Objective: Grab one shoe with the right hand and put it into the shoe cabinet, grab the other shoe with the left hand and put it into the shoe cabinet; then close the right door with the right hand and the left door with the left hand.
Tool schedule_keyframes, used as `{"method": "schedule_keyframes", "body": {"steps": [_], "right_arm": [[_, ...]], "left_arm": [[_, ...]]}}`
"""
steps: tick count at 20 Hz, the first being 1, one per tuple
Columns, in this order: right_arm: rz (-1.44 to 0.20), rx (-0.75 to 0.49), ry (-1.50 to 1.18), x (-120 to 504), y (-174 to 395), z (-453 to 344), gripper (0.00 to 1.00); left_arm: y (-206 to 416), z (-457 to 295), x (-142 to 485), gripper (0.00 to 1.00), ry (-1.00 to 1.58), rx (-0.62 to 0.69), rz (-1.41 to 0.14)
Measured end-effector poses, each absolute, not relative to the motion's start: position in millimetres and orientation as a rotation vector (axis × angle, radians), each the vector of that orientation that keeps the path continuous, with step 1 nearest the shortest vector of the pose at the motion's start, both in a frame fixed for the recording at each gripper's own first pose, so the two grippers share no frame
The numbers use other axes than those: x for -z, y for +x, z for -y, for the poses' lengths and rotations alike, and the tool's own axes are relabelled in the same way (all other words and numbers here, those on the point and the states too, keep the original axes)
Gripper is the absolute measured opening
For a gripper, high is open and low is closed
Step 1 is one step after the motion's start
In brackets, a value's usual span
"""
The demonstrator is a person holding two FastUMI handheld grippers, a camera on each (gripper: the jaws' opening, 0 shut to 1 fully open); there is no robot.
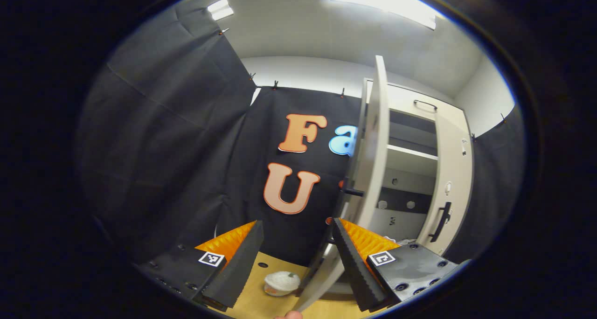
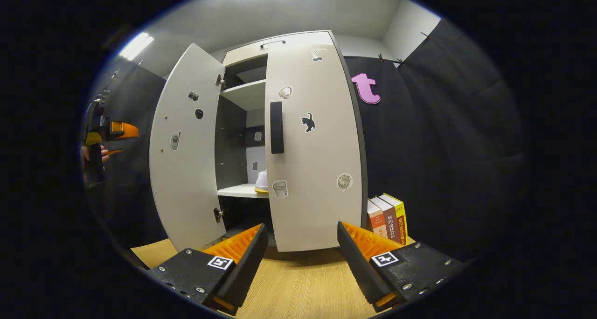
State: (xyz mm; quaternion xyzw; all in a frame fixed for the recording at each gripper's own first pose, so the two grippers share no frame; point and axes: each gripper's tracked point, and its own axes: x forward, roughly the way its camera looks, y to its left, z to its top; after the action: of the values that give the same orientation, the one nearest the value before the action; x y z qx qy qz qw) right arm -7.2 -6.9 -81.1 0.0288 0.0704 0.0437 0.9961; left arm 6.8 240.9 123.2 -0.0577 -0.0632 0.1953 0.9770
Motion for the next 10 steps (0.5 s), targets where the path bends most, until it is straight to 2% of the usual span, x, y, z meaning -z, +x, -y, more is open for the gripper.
{"method": "schedule_keyframes", "body": {"steps": [4,5,7,8,9,10], "right_arm": [[-0.141,-0.058,0.056,78.7,-8.8,17.5,0.92],[-0.143,-0.049,0.055,79.2,-10.2,20.6,0.92],[-0.149,-0.036,0.055,80.9,-11.4,25.9,0.92],[-0.154,-0.029,0.056,82.2,-11.3,28.3,0.92],[-0.157,-0.022,0.057,83.2,-10.7,30.8,0.92],[-0.156,-0.018,0.060,82.4,-10.8,32.1,0.92]], "left_arm": [[48.8,-278.0,-109.6,0.94,-0.088,-0.417,0.071],[58.7,-279.3,-107.9,0.99,-0.081,-0.414,0.072],[76.0,-277.5,-103.8,0.96,-0.064,-0.400,0.062],[82.7,-274.7,-99.9,0.99,-0.062,-0.387,0.051],[88.5,-268.7,-96.3,0.94,-0.064,-0.369,0.039],[89.7,-263.0,-93.0,0.94,-0.058,-0.355,0.027]]}}
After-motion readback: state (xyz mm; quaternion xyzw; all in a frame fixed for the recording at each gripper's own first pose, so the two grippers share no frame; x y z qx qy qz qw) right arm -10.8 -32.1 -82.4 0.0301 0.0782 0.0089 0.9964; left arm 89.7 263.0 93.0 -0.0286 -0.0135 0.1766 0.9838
